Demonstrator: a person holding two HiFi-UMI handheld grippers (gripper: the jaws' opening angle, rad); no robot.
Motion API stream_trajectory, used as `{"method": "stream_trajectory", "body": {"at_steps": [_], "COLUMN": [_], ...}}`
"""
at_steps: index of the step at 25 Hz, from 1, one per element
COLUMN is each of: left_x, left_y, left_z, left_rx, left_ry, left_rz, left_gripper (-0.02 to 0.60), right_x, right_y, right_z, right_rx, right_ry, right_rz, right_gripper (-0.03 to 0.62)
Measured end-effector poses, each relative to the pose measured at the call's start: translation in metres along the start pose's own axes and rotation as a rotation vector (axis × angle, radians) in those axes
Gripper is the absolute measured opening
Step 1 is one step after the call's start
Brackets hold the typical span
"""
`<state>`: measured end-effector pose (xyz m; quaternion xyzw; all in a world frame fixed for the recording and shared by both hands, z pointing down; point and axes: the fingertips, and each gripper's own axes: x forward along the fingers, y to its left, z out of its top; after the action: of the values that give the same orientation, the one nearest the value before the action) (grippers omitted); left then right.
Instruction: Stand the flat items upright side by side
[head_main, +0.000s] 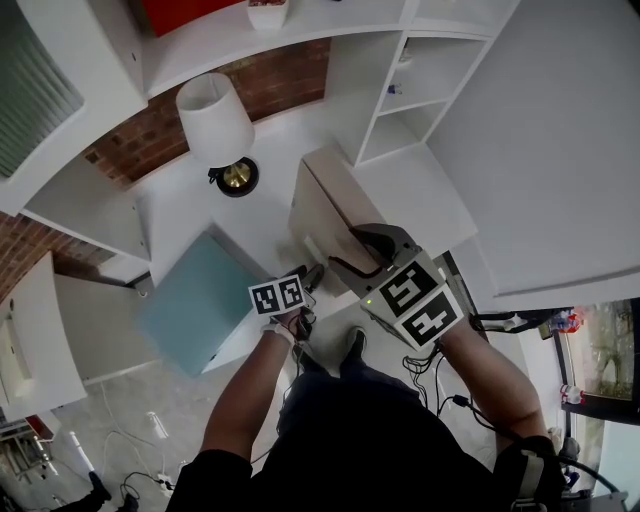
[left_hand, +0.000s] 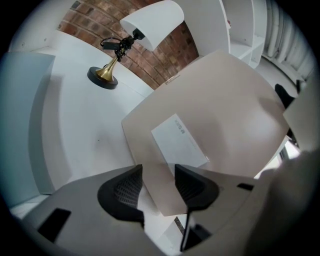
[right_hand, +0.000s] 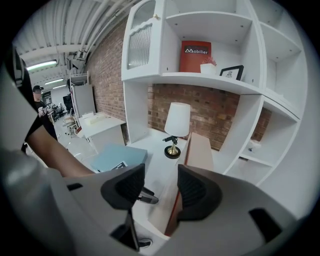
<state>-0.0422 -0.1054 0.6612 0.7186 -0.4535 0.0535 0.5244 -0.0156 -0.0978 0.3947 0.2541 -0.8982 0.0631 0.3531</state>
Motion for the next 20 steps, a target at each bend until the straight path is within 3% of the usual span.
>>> {"method": "stream_trajectory", "body": {"at_steps": [4,12,15,20], "left_x": [-0.016,-0.080,-0.086,-0.085], "left_y": [-0.005,-0.060,-0.080,-0.095], "left_z": [0.006,0.028,0.026,0.018], "left_rx": [0.030,0.135,0.256,0.515], "left_ry": [-0.006,-0.112,-0.107,-0.106], "left_rz": [-0.027,-0.212,-0.227,-0.161], "left_gripper": [0.187,0.187,0.198,0.224], "right_x": [-0.002,-0.019,-0.031,-0.064], "right_y": [0.015,0.007,-0.007,-0.037], "right_z": [0.012,0.024,0.031,0.033], "right_rx": [0.031,0.163,0.242,0.316], "right_ry": [-0.061,-0.261,-0.364,-0.492], "right_rz": [0.039,0.060,0.049,0.030], "right_gripper": [0.186,0.191,0.202,0.202]}}
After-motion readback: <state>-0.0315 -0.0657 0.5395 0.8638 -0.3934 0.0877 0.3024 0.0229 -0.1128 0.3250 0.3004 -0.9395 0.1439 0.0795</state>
